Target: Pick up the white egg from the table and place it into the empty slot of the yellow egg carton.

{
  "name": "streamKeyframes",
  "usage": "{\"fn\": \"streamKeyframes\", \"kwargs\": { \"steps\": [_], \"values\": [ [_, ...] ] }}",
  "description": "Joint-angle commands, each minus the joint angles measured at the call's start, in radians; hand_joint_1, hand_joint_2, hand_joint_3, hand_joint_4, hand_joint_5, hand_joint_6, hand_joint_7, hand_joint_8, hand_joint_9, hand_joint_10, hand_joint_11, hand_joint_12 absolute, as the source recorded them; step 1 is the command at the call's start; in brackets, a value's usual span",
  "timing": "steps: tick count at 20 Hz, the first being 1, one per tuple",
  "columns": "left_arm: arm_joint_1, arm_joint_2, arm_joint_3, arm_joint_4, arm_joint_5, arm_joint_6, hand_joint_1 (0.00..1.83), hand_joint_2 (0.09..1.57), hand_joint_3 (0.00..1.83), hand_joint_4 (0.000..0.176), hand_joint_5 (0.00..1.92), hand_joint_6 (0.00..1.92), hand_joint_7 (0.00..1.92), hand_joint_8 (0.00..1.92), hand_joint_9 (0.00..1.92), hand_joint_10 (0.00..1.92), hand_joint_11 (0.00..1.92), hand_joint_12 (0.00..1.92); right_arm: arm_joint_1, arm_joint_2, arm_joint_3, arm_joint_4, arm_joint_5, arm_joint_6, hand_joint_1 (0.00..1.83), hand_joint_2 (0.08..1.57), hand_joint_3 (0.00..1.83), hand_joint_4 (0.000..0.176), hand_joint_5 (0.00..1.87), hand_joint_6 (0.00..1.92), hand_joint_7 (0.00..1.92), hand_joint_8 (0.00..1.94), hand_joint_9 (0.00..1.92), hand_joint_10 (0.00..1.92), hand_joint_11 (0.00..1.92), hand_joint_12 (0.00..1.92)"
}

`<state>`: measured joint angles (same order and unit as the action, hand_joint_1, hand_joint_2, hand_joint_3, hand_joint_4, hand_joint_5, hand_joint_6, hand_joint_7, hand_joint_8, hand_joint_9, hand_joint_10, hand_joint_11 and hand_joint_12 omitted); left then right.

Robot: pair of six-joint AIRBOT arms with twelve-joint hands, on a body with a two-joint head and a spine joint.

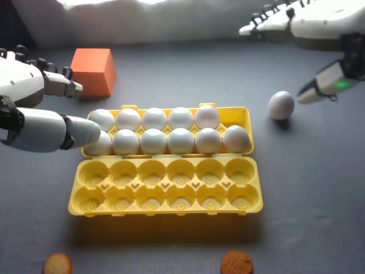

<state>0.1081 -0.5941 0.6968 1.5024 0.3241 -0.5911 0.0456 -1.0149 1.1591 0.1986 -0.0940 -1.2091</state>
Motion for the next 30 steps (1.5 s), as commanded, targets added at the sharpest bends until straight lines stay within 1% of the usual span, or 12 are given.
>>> {"fn": "streamKeyframes", "kwargs": {
  "steps": [1, 2, 4, 5, 6, 8, 11, 16, 19, 25, 28, 30],
  "values": [
    [-0.004, 0.016, -0.003, 0.029, 0.010, 0.000, 0.00, 1.20, 0.00, 0.000, 0.31, 0.01, 0.38, 0.01, 0.37, 0.01, 0.00, 0.76, 0.014, 0.003, 0.015, 0.021, 0.074, 0.001, 1.17, 1.03, 0.00, 0.000, 0.12, 0.01, 0.09, 0.01, 0.07, 0.01, 0.00, 0.29],
    [-0.001, 0.016, -0.004, 0.023, 0.006, 0.000, 0.00, 1.20, 0.00, 0.000, 0.31, 0.00, 0.38, 0.00, 0.37, 0.01, 0.00, 0.75, 0.013, -0.013, 0.031, 0.033, 0.073, 0.001, 1.18, 0.99, 0.00, 0.000, 0.18, 0.02, 0.17, 0.02, 0.12, 0.02, 0.00, 0.51],
    [0.002, 0.016, -0.006, 0.023, 0.003, 0.000, 0.00, 1.20, 0.00, 0.000, 0.28, 0.00, 0.35, 0.00, 0.35, 0.00, 0.00, 0.71, 0.012, -0.041, 0.059, 0.056, 0.072, 0.001, 1.19, 0.96, 0.00, 0.000, 0.22, 0.02, 0.24, 0.02, 0.18, 0.04, 0.00, 0.72],
    [0.002, 0.016, -0.006, 0.023, 0.001, -0.002, 0.00, 1.20, 0.00, 0.000, 0.32, 0.01, 0.39, 0.01, 0.38, 0.01, 0.00, 0.79, 0.011, -0.055, 0.072, 0.068, 0.068, 0.001, 1.19, 0.97, 0.00, 0.000, 0.26, 0.02, 0.28, 0.02, 0.22, 0.04, 0.00, 0.77],
    [0.002, 0.016, -0.004, 0.023, -0.005, -0.002, 0.00, 1.20, 0.00, 0.000, 0.31, 0.00, 0.37, 0.00, 0.37, 0.00, 0.00, 0.75, 0.010, -0.066, 0.085, 0.077, 0.064, 0.001, 1.18, 0.97, 0.00, 0.000, 0.29, 0.03, 0.31, 0.02, 0.25, 0.05, 0.00, 0.82],
    [0.003, 0.015, -0.001, 0.023, -0.017, -0.002, 0.00, 1.21, 0.00, 0.000, 0.31, 0.00, 0.38, 0.00, 0.37, 0.00, 0.00, 0.74, -0.003, -0.089, 0.113, 0.083, 0.063, 0.001, 1.21, 0.95, 0.00, 0.000, 0.41, 0.05, 0.45, 0.05, 0.39, 0.11, 0.00, 1.09],
    [0.011, 0.013, 0.001, 0.023, -0.027, -0.005, 0.00, 1.21, 0.00, 0.000, 0.28, 0.00, 0.35, 0.00, 0.34, 0.00, 0.00, 0.69, -0.039, -0.128, 0.174, 0.085, 0.073, 0.001, 1.19, 0.98, 0.01, 0.000, 0.48, 0.03, 0.52, 0.03, 0.44, 0.12, 0.00, 1.14],
    [0.012, 0.007, 0.007, 0.031, -0.043, -0.007, 0.00, 1.21, 0.00, 0.000, 0.32, 0.01, 0.39, 0.01, 0.38, 0.01, 0.00, 0.75, -0.087, -0.193, 0.259, 0.086, 0.108, 0.000, 1.19, 0.99, 0.00, 0.000, 0.54, 0.03, 0.57, 0.03, 0.49, 0.14, 0.00, 1.19],
    [0.012, 0.007, 0.007, 0.036, -0.046, -0.007, 0.00, 1.22, 0.00, 0.000, 0.30, 0.00, 0.37, 0.00, 0.36, 0.00, 0.00, 0.67, -0.111, -0.212, 0.282, 0.086, 0.133, -0.002, 1.19, 0.98, 0.00, 0.000, 0.56, 0.03, 0.61, 0.03, 0.52, 0.15, 0.00, 1.22],
    [0.010, 0.006, 0.005, 0.040, -0.047, -0.008, 0.00, 1.22, 0.00, 0.000, 0.31, 0.01, 0.39, 0.01, 0.37, 0.01, 0.00, 0.74, -0.133, -0.245, 0.325, 0.086, 0.141, -0.003, 1.20, 0.97, 0.00, 0.000, 0.57, 0.02, 0.61, 0.02, 0.51, 0.17, 0.00, 1.22],
    [0.011, 0.007, 0.004, 0.040, -0.050, -0.008, 0.00, 1.22, 0.00, 0.000, 0.27, 0.00, 0.35, 0.00, 0.34, 0.00, 0.00, 0.63, -0.144, -0.245, 0.330, 0.086, 0.140, -0.004, 1.21, 0.96, 0.00, 0.000, 0.56, 0.01, 0.61, 0.02, 0.51, 0.19, 0.00, 1.23],
    [0.010, 0.007, 0.004, 0.040, -0.050, -0.008, 0.00, 1.23, 0.00, 0.000, 0.30, 0.01, 0.37, 0.00, 0.35, 0.00, 0.00, 0.66, -0.147, -0.244, 0.335, 0.086, 0.131, -0.004, 1.22, 0.97, 0.00, 0.000, 0.58, 0.00, 0.62, 0.01, 0.48, 0.26, 0.00, 1.25]
  ]
}}
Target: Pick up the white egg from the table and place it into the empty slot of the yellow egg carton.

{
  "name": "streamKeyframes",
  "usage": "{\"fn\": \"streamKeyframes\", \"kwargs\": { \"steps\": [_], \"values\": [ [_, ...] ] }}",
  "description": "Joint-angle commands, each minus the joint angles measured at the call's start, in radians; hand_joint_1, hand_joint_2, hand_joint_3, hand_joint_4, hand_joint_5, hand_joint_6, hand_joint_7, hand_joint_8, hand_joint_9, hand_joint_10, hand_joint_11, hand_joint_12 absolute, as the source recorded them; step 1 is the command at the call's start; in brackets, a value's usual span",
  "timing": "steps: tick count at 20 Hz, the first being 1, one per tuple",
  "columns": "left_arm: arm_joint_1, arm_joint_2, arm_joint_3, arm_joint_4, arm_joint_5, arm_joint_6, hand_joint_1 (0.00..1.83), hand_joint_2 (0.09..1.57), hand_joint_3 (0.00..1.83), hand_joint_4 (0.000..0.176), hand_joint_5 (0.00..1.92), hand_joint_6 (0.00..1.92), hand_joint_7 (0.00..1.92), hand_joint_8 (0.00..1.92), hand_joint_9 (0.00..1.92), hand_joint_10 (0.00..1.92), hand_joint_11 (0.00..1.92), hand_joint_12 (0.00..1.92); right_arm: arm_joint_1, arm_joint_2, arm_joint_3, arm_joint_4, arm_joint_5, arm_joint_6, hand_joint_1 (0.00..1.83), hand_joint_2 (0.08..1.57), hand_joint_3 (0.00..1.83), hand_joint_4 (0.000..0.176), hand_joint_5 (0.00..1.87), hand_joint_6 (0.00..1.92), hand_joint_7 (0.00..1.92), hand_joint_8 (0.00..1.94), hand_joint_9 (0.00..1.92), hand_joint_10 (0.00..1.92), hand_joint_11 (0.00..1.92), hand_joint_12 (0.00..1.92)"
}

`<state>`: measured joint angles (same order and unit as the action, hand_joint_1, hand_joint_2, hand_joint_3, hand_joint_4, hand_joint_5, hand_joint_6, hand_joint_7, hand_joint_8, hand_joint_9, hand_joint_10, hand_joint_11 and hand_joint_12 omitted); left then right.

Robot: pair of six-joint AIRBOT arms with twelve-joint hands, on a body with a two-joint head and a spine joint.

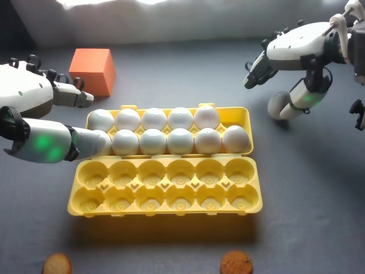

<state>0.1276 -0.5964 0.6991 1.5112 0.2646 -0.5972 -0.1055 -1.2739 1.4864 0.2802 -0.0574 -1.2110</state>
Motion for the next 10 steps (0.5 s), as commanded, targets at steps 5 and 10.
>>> {"fn": "streamKeyframes", "kwargs": {
  "steps": [5, 10],
  "values": [
    [-0.012, 0.008, 0.006, 0.031, -0.004, -0.001, 0.00, 1.23, 0.00, 0.000, 0.33, 0.00, 0.40, 0.01, 0.39, 0.01, 0.00, 0.74, -0.011, 0.016, 0.008, 0.004, 0.082, -0.002, 1.21, 0.94, 0.00, 0.000, 0.69, 0.01, 0.70, 0.03, 0.43, 0.51, 0.02, 1.29],
    [-0.015, 0.007, 0.008, 0.036, -0.021, -0.001, 0.00, 1.22, 0.00, 0.000, 0.32, 0.01, 0.40, 0.01, 0.39, 0.01, 0.00, 0.76, -0.026, 0.016, 0.016, 0.004, 0.082, -0.002, 1.20, 0.94, 0.00, 0.000, 0.79, 0.04, 0.81, 0.07, 0.50, 0.58, 0.07, 1.28]
  ]
}}
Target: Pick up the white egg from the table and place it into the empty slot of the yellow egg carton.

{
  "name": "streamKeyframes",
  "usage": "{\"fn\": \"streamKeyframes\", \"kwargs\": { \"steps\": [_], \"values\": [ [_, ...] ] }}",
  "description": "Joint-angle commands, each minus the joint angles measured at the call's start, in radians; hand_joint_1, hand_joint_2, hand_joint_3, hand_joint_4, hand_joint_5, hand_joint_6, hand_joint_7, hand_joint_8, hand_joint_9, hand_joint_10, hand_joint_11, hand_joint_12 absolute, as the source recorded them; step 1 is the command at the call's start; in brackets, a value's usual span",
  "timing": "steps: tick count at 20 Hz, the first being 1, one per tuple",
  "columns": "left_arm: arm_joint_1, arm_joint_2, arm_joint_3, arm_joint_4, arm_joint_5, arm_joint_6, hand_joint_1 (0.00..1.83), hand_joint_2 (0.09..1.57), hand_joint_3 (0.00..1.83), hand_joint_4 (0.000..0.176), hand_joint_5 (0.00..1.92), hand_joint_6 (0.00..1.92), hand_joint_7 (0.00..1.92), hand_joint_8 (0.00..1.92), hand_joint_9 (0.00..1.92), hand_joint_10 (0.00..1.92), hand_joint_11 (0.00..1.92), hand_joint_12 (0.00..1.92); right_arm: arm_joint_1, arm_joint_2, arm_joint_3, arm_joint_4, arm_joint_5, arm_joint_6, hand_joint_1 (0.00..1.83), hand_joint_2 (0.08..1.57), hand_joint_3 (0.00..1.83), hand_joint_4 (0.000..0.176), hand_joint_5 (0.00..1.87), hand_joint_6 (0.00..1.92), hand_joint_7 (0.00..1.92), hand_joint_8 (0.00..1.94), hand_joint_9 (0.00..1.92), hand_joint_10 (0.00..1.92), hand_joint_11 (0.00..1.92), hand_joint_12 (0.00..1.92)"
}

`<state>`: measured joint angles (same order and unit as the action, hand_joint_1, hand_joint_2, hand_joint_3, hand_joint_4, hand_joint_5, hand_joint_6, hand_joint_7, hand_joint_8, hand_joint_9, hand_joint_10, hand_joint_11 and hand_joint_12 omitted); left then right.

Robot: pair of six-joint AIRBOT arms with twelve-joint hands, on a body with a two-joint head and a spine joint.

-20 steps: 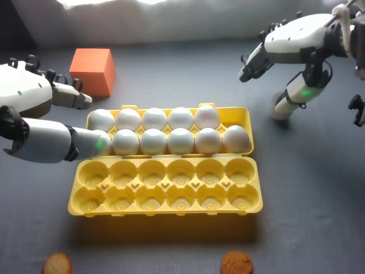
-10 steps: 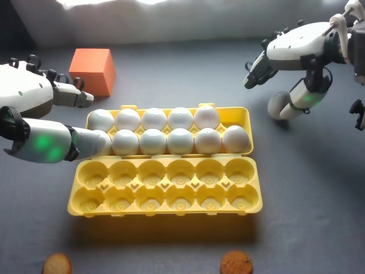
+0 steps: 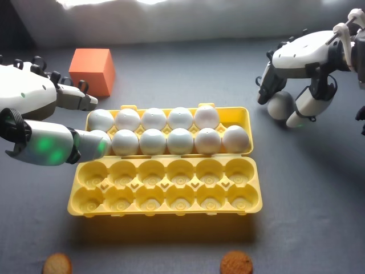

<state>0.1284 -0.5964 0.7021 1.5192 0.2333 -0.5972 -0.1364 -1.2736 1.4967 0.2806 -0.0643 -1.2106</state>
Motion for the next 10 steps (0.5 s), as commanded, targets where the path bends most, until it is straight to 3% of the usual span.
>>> {"fn": "streamKeyframes", "kwargs": {
  "steps": [1, 5, 8, 10],
  "values": [
    [-0.013, 0.008, 0.005, 0.028, 0.011, -0.002, 0.00, 1.23, 0.00, 0.000, 0.31, 0.00, 0.39, 0.00, 0.37, 0.00, 0.00, 0.74, 0.001, 0.015, 0.006, 0.004, 0.090, -0.002, 1.18, 0.95, 0.00, 0.000, 0.81, 0.03, 0.81, 0.06, 0.50, 0.57, 0.06, 1.26],
    [-0.005, 0.011, 0.004, 0.027, 0.020, -0.016, 0.00, 1.22, 0.00, 0.000, 0.33, 0.01, 0.41, 0.01, 0.40, 0.01, 0.00, 0.79, -0.011, 0.015, 0.018, 0.004, 0.096, 0.002, 1.18, 0.94, 0.00, 0.000, 0.83, 0.02, 0.83, 0.06, 0.53, 0.53, 0.09, 1.23],
    [0.002, 0.013, -0.004, 0.027, 0.028, -0.022, 0.00, 1.22, 0.00, 0.000, 0.29, 0.00, 0.36, 0.00, 0.34, 0.00, 0.00, 0.66, -0.011, 0.016, 0.021, 0.004, 0.109, 0.001, 1.18, 0.94, 0.00, 0.000, 0.82, 0.01, 0.82, 0.05, 0.55, 0.51, 0.11, 1.21],
    [0.002, 0.014, -0.007, 0.027, 0.039, -0.024, 0.00, 1.22, 0.00, 0.000, 0.31, 0.00, 0.39, 0.00, 0.37, 0.01, 0.00, 0.72, -0.010, 0.015, 0.023, 0.003, 0.116, 0.001, 1.18, 0.94, 0.00, 0.000, 0.81, 0.00, 0.82, 0.04, 0.53, 0.50, 0.09, 1.23]
  ]
}}
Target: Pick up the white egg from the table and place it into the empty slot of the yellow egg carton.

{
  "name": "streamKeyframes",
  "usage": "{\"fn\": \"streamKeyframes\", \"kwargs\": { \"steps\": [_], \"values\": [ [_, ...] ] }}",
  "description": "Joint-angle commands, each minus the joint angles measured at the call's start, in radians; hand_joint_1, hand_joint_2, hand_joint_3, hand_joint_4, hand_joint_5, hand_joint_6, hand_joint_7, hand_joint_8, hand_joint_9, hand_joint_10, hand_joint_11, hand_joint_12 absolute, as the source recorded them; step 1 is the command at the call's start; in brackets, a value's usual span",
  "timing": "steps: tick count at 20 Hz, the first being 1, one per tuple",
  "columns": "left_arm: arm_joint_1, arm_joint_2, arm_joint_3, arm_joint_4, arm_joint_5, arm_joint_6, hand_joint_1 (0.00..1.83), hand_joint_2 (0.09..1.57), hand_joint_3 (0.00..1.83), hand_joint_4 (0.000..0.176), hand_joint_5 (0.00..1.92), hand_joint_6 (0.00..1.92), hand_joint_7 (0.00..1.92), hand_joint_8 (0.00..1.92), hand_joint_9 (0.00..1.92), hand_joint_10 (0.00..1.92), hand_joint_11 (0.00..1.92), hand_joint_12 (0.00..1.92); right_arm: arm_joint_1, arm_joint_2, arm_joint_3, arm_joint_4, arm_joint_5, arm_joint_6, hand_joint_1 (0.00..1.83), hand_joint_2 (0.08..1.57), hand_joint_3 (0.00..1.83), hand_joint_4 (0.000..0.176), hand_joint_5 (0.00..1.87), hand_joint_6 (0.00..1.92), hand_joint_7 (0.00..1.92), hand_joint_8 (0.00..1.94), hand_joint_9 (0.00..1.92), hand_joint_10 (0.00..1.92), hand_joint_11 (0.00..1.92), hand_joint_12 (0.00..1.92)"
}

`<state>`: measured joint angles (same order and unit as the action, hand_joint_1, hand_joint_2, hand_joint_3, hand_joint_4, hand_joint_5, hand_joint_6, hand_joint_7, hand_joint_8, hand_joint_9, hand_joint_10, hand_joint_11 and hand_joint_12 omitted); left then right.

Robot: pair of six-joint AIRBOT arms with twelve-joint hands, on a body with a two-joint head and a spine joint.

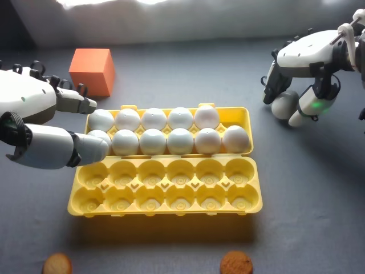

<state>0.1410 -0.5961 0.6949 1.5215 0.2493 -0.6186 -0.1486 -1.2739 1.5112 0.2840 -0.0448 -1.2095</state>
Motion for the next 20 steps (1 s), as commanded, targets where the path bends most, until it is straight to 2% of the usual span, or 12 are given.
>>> {"fn": "streamKeyframes", "kwargs": {
  "steps": [1, 4, 7, 8, 9, 10, 11, 13, 14, 16, 20],
  "values": [
    [-0.012, 0.013, 0.001, 0.025, 0.024, -0.003, 0.00, 1.22, 0.00, 0.000, 0.31, 0.00, 0.39, 0.00, 0.37, 0.01, 0.00, 0.72, 0.002, 0.015, 0.009, 0.000, 0.101, -0.001, 1.18, 0.94, 0.00, 0.000, 0.81, 0.00, 0.82, 0.04, 0.53, 0.50, 0.09, 1.23],
    [-0.013, 0.013, 0.002, 0.025, 0.026, -0.004, 0.00, 1.22, 0.00, 0.000, 0.31, 0.00, 0.39, 0.00, 0.37, 0.00, 0.00, 0.72, -0.001, 0.015, 0.010, 0.000, 0.112, -0.001, 1.24, 0.93, 0.00, 0.000, 0.85, 0.01, 0.88, 0.05, 0.63, 0.47, 0.22, 1.17],
    [-0.014, 0.013, 0.002, 0.025, 0.028, -0.006, 0.00, 1.22, 0.00, 0.000, 0.30, 0.00, 0.37, 0.00, 0.36, 0.00, 0.00, 0.72, -0.004, 0.014, 0.010, 0.000, 0.126, -0.001, 1.24, 0.98, 0.01, 0.000, 0.91, 0.02, 0.98, 0.07, 0.73, 0.49, 0.28, 1.20],
    [-0.014, 0.013, 0.001, 0.025, 0.029, -0.006, 0.00, 1.23, 0.00, 0.000, 0.30, 0.00, 0.38, 0.00, 0.37, 0.00, 0.00, 0.72, -0.006, 0.013, 0.010, 0.000, 0.131, -0.001, 1.25, 1.08, 0.00, 0.000, 0.95, 0.69, 1.03, 0.85, 0.77, 0.55, 0.36, 1.21],
    [-0.014, 0.013, 0.001, 0.025, 0.029, -0.006, 0.00, 1.22, 0.00, 0.000, 0.31, 0.00, 0.38, 0.00, 0.37, 0.00, 0.00, 0.74, -0.008, 0.012, 0.010, 0.000, 0.133, -0.001, 1.25, 1.10, 0.00, 0.000, 0.94, 0.83, 1.03, 1.04, 0.88, 0.60, 0.48, 1.18],
    [-0.014, 0.013, 0.000, 0.025, 0.029, -0.006, 0.00, 1.22, 0.00, 0.000, 0.31, 0.00, 0.38, 0.00, 0.37, 0.00, 0.00, 0.73, -0.010, 0.012, 0.010, 0.000, 0.133, -0.001, 1.35, 1.11, 0.01, 0.000, 0.94, 0.87, 1.01, 1.07, 0.88, 1.06, 0.55, 1.17],
    [-0.014, 0.013, 0.000, 0.025, 0.029, -0.006, 0.00, 1.22, 0.00, 0.000, 0.31, 0.00, 0.39, 0.00, 0.37, 0.00, 0.00, 0.73, -0.011, 0.011, 0.010, 0.000, 0.135, -0.001, 1.37, 1.12, 0.00, 0.000, 0.93, 0.91, 0.97, 1.16, 0.85, 1.18, 0.59, 1.17],
    [-0.014, 0.013, 0.000, 0.025, 0.031, -0.006, 0.00, 1.22, 0.00, 0.000, 0.31, 0.00, 0.38, 0.00, 0.37, 0.00, 0.00, 0.73, -0.013, 0.011, 0.010, 0.000, 0.137, -0.002, 1.37, 1.15, 0.00, 0.000, 0.93, 0.90, 0.90, 1.28, 0.80, 1.27, 0.57, 1.21],
    [-0.014, 0.013, 0.000, 0.025, 0.032, -0.006, 0.00, 1.23, 0.00, 0.000, 0.32, 0.00, 0.40, 0.01, 0.38, 0.01, 0.00, 0.75, -0.013, 0.011, 0.011, 0.000, 0.137, -0.002, 1.36, 1.16, 0.00, 0.000, 0.91, 0.92, 0.88, 1.31, 0.78, 1.31, 0.55, 1.25],
    [-0.015, 0.013, 0.000, 0.025, 0.034, -0.006, 0.00, 1.23, 0.00, 0.000, 0.31, 0.00, 0.40, 0.00, 0.38, 0.00, 0.00, 0.70, -0.013, 0.011, 0.011, 0.000, 0.137, -0.002, 1.37, 1.14, 0.00, 0.000, 0.94, 0.91, 0.91, 1.22, 0.81, 1.28, 0.54, 1.28],
    [-0.016, 0.013, 0.000, 0.025, 0.036, -0.006, 0.00, 1.23, 0.00, 0.000, 0.33, 0.00, 0.41, 0.00, 0.39, 0.00, 0.00, 0.75, -0.012, 0.012, 0.010, 0.000, 0.137, -0.002, 1.37, 1.12, 0.00, 0.000, 1.01, 0.82, 0.93, 1.16, 0.85, 1.23, 0.58, 1.29]
  ]
}}
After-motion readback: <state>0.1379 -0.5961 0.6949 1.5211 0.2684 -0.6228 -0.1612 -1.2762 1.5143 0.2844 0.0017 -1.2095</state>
